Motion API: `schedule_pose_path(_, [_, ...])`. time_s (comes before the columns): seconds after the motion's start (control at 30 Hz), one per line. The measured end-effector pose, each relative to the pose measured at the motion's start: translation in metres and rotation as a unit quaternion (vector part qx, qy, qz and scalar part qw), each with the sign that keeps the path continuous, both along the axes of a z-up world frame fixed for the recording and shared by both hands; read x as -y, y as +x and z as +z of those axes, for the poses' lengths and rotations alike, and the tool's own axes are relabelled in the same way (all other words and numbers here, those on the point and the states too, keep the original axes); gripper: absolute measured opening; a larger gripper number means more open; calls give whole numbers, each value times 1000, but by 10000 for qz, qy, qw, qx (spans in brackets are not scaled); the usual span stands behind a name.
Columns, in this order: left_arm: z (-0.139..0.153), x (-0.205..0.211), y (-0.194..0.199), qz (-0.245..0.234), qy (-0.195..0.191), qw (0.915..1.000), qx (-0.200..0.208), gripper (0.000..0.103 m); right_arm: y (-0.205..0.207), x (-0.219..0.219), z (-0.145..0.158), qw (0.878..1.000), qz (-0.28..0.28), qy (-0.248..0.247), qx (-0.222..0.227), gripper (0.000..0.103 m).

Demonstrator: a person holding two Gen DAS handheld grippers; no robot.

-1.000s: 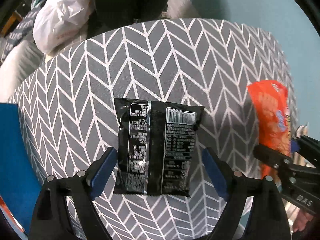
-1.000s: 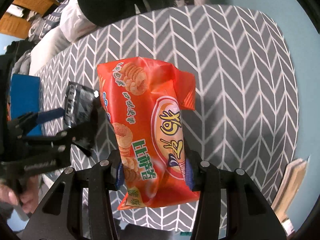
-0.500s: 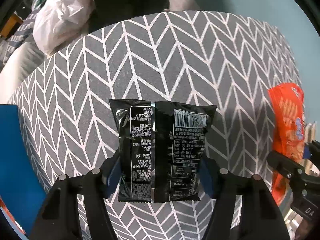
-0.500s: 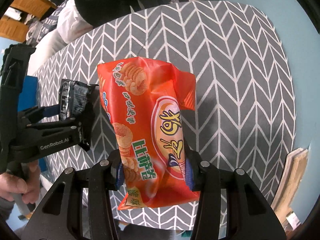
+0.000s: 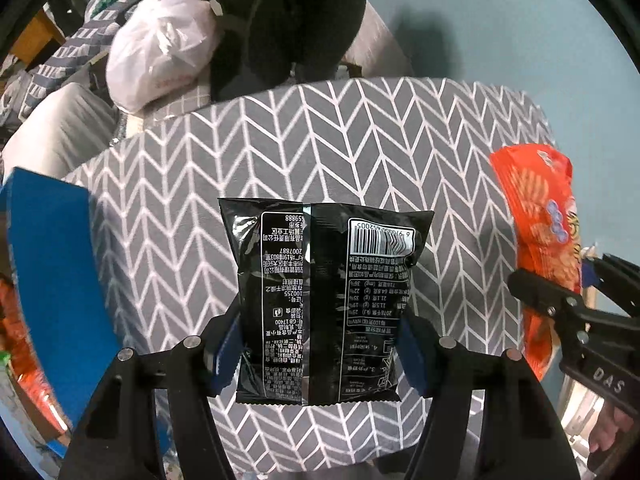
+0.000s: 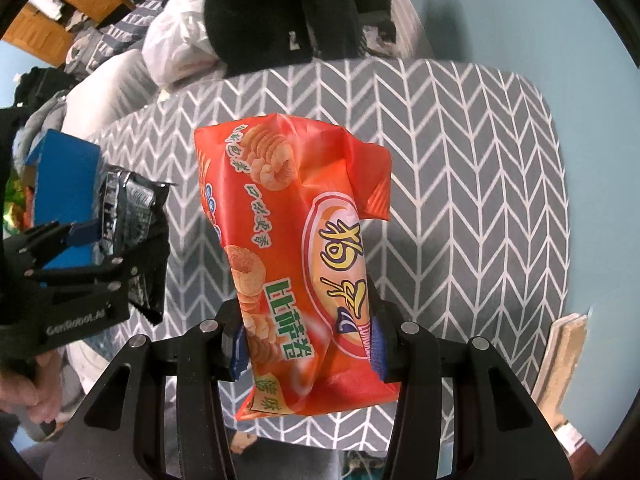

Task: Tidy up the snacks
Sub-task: 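Carry both bags over the box and open both tools to drop them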

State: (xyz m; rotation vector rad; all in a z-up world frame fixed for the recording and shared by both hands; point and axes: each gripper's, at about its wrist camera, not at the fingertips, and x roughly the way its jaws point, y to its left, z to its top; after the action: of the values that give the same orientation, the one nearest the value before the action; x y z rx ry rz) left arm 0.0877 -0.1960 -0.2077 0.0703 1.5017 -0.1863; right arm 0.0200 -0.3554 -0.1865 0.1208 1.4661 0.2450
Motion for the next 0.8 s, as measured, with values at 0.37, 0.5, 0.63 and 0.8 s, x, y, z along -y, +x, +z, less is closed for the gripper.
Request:
schedule_pose_path(0.37, [57, -46, -26, 281, -152, 9988, 383, 68, -9, -37, 49, 9990, 275, 62, 336, 45])
schedule_pose_path(0.5, [75, -57, -39, 293, -180, 9980, 523, 68, -14, -56, 63, 9981, 407, 147, 447, 45])
schedule_pose_path(0.63, [90, -69, -52, 289, -126, 9973, 657, 68, -16, -74, 72, 9969, 532, 225, 528, 45])
schedule_pose_path(0.8, [101, -88, -64, 482, -151, 9962, 710, 68, -19, -101, 80, 9949, 757, 282, 608, 45])
